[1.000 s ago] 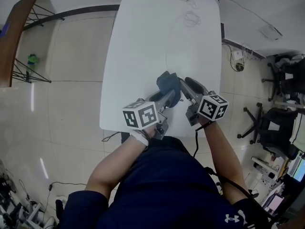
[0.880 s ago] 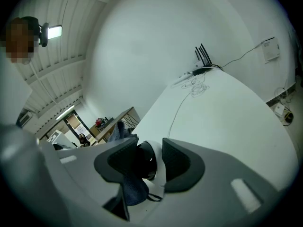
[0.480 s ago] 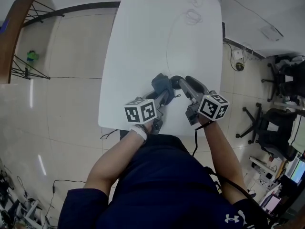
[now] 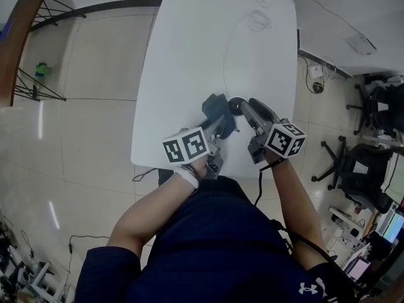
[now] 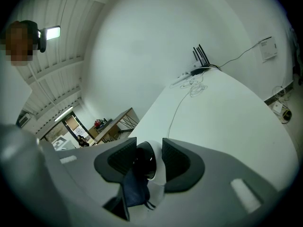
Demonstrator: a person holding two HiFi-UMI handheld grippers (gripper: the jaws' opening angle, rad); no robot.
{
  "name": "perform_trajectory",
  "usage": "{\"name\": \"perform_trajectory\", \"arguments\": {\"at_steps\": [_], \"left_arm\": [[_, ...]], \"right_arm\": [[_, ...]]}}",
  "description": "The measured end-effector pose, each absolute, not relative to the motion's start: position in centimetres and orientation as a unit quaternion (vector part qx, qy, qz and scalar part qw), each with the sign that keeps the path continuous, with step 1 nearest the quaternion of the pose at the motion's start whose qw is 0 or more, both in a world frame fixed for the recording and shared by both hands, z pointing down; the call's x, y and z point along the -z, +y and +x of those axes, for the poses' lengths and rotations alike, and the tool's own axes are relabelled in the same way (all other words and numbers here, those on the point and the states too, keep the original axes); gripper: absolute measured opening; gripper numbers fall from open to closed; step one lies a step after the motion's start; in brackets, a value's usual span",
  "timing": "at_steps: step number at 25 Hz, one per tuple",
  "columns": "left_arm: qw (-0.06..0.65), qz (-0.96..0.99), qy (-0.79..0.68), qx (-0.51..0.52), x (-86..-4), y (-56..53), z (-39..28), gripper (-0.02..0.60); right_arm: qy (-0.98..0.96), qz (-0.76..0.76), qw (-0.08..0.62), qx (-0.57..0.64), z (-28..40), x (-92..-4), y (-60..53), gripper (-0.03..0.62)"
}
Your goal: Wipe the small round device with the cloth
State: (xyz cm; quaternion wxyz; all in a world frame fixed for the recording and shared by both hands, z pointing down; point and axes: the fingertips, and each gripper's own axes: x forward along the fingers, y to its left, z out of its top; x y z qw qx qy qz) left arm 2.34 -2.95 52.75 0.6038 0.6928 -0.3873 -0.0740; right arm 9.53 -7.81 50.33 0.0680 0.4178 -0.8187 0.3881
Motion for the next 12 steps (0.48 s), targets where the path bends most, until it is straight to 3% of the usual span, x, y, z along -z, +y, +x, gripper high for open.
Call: {"name": "perform_trajectory", "arguments": {"at_steps": [4, 12], "left_arm": [[0.555, 0.752, -0.334, 0.120, -48.7, -2.4, 4.5, 0.092], [0.541, 0.767, -0.344, 0.024, -55.0, -1.5, 5.1, 0.097]], "right_arm": [[-0.819, 0.417, 0.067, -0.389, 9.6, -50.4, -7.8, 0.175], [-0.816, 0.419, 0.065, -0.393, 9.7, -50.4, -7.9, 0.175]]}}
